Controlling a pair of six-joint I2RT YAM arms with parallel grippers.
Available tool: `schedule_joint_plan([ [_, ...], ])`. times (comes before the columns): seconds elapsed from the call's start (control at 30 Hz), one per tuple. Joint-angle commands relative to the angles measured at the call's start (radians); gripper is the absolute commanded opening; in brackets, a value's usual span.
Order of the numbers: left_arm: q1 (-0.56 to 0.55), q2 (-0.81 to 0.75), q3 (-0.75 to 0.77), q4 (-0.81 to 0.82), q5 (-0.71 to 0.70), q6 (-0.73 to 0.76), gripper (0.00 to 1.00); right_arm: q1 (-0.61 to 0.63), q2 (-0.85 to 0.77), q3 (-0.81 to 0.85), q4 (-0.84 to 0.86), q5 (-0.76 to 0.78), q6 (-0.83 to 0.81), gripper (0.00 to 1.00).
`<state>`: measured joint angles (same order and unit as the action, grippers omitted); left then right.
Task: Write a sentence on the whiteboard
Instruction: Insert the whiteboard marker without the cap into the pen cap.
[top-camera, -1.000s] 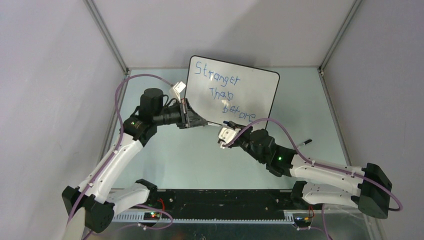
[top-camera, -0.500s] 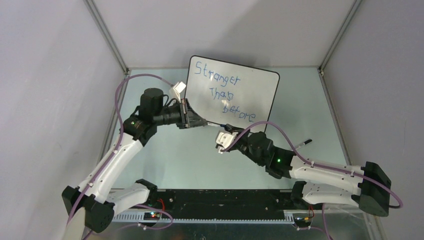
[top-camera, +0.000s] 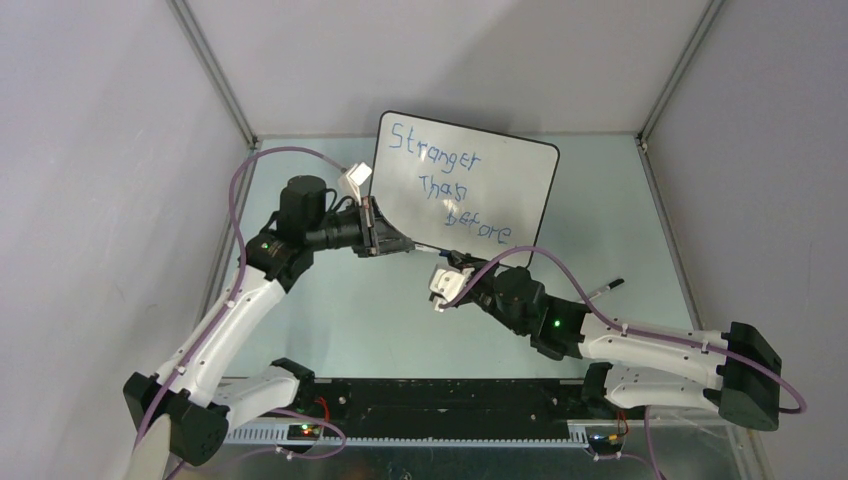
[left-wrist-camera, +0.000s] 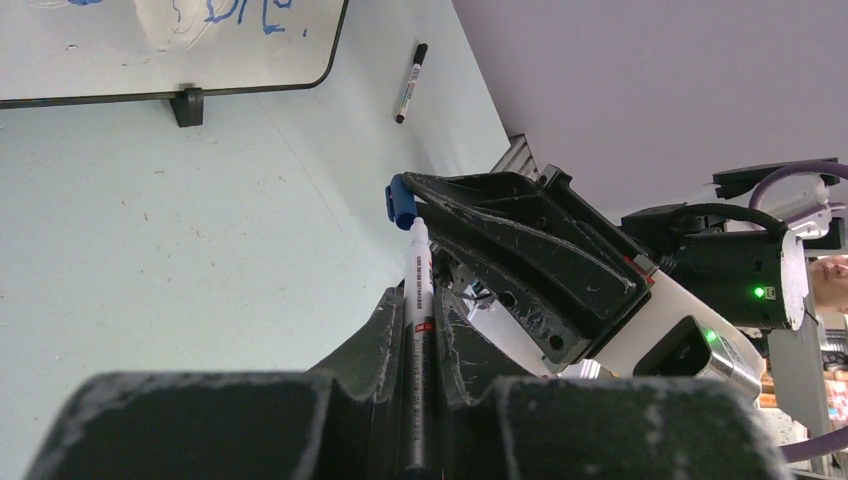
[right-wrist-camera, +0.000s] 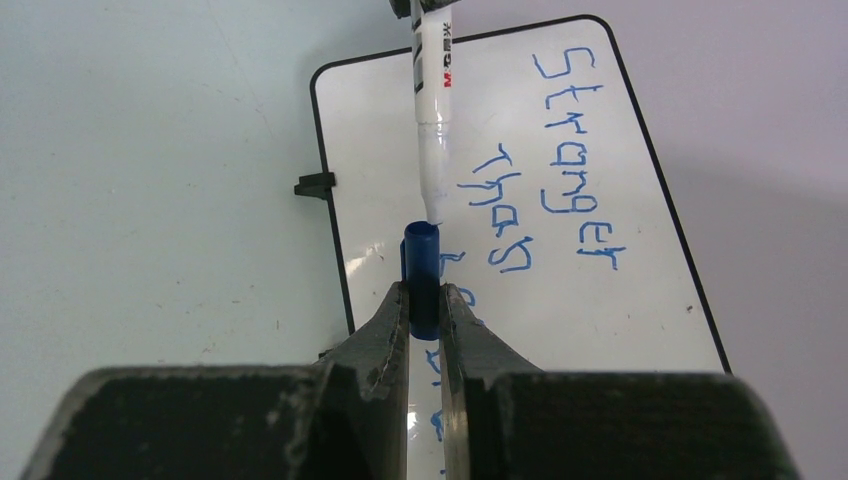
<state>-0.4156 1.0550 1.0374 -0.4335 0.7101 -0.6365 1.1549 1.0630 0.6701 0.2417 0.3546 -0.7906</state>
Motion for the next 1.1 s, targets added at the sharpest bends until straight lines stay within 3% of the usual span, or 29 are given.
schedule_joint_plan([
  [0.0,0.005,-0.02,0.048,-0.004,0.009,0.026,0.0,0.006,-0.02,0.043,0.002,0.026,-0.001,0.0],
  [1.07,0.006,-0.016,0.043,-0.001,0.019,0.035,0.0,0.009,-0.004,0.044,0.075,0.03,-0.015,0.0],
])
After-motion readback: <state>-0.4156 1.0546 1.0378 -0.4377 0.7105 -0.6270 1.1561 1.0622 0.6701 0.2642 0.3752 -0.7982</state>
